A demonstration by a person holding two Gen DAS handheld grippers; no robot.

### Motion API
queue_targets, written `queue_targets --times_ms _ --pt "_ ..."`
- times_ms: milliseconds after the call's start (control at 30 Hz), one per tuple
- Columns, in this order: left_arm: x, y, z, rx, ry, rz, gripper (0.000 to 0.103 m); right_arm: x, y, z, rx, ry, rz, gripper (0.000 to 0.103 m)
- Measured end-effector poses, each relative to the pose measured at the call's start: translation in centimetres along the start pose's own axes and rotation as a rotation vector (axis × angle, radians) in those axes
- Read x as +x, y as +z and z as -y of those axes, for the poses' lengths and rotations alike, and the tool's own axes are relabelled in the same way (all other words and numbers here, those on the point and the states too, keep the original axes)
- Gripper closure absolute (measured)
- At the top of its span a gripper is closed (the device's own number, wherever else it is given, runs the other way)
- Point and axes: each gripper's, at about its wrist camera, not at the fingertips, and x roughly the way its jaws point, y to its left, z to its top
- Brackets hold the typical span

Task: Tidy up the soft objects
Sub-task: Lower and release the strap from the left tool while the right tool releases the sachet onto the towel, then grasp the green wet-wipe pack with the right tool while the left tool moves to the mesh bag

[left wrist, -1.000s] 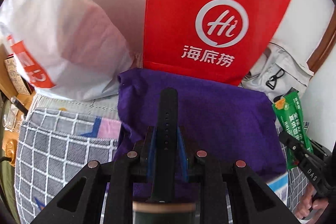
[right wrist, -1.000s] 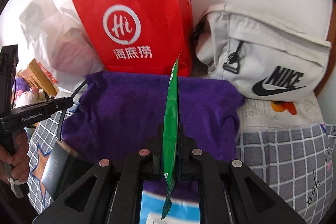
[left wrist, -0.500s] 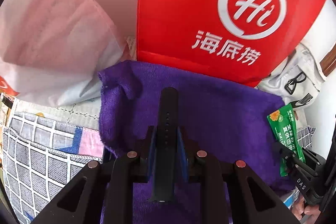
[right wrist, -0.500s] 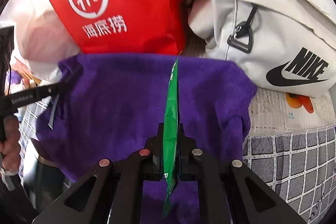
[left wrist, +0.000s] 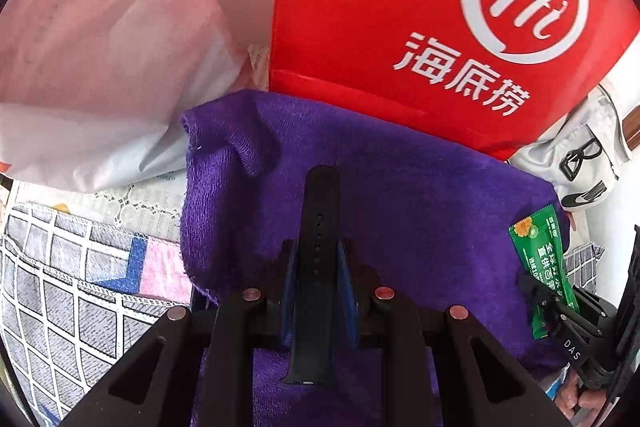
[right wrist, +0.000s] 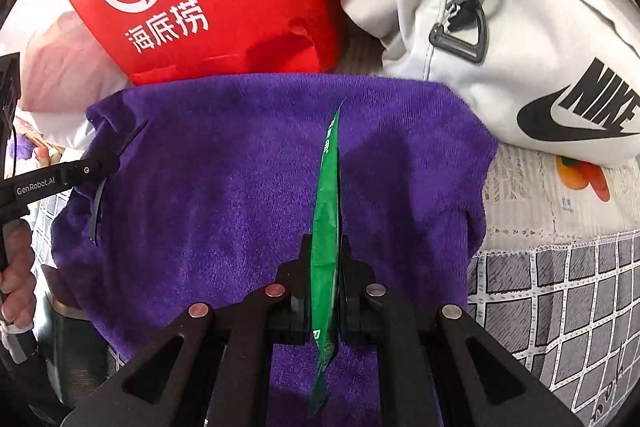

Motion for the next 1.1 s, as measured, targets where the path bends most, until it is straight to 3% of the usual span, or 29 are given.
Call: queue_targets --times_ms 433,500,567,600,633,833,900,1000,1100 --pt "1.7 0.0 -0.8 -0.004 -0.014 -0.033 0.082 1.1 0.7 0.0 0.006 0.000 -0.016 0.093" --pt "2.1 0.1 -0.9 -0.008 -0.012 -0.040 0.082 1.1 0.9 0.0 0.006 0.004 -0.017 0.088" --pt "2.4 0.1 -0.9 0.003 -0.010 -0.057 0.082 0.8 0.9 0.1 0.007 0.008 -0.013 0.065" --pt "2.6 0.1 -0.9 0.002 -0.009 -0.059 0.082 0.6 0.9 0.1 0.009 0.003 -0.005 0.060" --pt "2.6 0.2 -0.9 -0.002 -0.012 -0.059 0.081 0.1 1.0 0.4 0.012 0.001 0.008 0.053" --pt "1.9 0.3 -0.7 0.005 0.009 -0.053 0.052 -1.7 1.1 0.4 0.018 -0.010 0.071 0.049" --pt "0.9 0.3 0.0 0.035 0.008 -0.048 0.050 -2.4 0.7 0.3 0.014 -0.033 0.089 0.046" --pt "-1.1 -0.3 0.8 0.060 0.024 -0.004 0.040 -3.9 0.2 0.1 0.013 -0.088 0.135 0.042" --pt "-3.0 -1.3 1.1 0.069 0.042 0.018 0.038 -6.1 -0.5 0.0 0.019 -0.086 0.169 0.042"
